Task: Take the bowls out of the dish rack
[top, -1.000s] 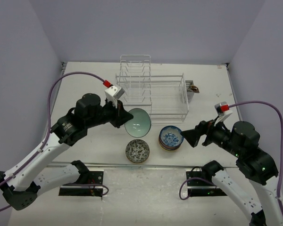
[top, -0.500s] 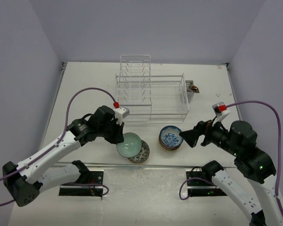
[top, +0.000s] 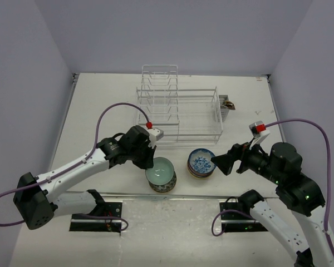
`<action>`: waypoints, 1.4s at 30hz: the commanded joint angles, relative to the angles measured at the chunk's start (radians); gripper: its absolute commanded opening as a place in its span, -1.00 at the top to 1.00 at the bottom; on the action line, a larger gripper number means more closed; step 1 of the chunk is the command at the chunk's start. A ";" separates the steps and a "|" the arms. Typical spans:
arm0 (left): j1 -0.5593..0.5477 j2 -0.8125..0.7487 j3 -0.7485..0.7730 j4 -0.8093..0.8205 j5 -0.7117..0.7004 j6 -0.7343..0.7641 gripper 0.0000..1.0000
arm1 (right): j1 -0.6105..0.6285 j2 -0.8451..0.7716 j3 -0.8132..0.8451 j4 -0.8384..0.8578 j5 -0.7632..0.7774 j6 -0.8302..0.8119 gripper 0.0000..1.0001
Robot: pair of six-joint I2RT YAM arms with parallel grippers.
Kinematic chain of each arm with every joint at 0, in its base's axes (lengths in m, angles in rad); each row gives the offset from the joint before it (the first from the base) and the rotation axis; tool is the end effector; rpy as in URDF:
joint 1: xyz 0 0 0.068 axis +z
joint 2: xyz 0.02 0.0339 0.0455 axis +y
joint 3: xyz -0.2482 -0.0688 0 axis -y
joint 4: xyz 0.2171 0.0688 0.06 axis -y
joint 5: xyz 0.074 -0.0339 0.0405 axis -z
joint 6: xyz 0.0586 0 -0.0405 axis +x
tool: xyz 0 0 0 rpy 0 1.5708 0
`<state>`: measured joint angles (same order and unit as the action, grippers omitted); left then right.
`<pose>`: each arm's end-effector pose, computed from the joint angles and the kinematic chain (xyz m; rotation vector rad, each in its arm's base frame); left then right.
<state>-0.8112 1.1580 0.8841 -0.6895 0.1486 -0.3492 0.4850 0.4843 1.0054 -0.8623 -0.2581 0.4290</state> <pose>0.1459 -0.1662 0.2315 0.6657 2.5607 -0.6191 0.0655 0.0514 0.3455 -0.2377 1.9820 0.8509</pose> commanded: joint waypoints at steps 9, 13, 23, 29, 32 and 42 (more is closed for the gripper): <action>-0.049 0.046 -0.027 0.119 -0.052 -0.016 1.00 | 0.001 0.007 -0.017 0.003 -0.029 -0.015 -0.98; -0.048 0.045 -0.054 0.133 -0.052 -0.023 1.00 | 0.001 0.004 -0.019 0.000 -0.030 -0.016 -0.98; -0.049 0.034 -0.085 0.189 -0.023 -0.039 0.85 | 0.000 0.005 -0.014 -0.003 -0.033 -0.016 -0.98; -0.049 0.029 -0.094 0.208 -0.014 -0.045 0.78 | 0.001 0.005 -0.014 0.000 -0.035 -0.015 -0.98; -0.051 0.031 -0.099 0.219 -0.007 -0.048 0.71 | 0.000 0.007 -0.014 0.000 -0.036 -0.015 -0.98; -0.065 0.031 -0.096 0.234 -0.006 -0.056 0.44 | 0.001 0.011 -0.013 0.000 -0.038 -0.016 -0.98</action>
<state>-0.8665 1.2133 0.7868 -0.5171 0.1234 -0.3847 0.4850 0.4843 0.9886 -0.8684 -0.2790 0.4274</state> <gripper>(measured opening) 0.273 0.987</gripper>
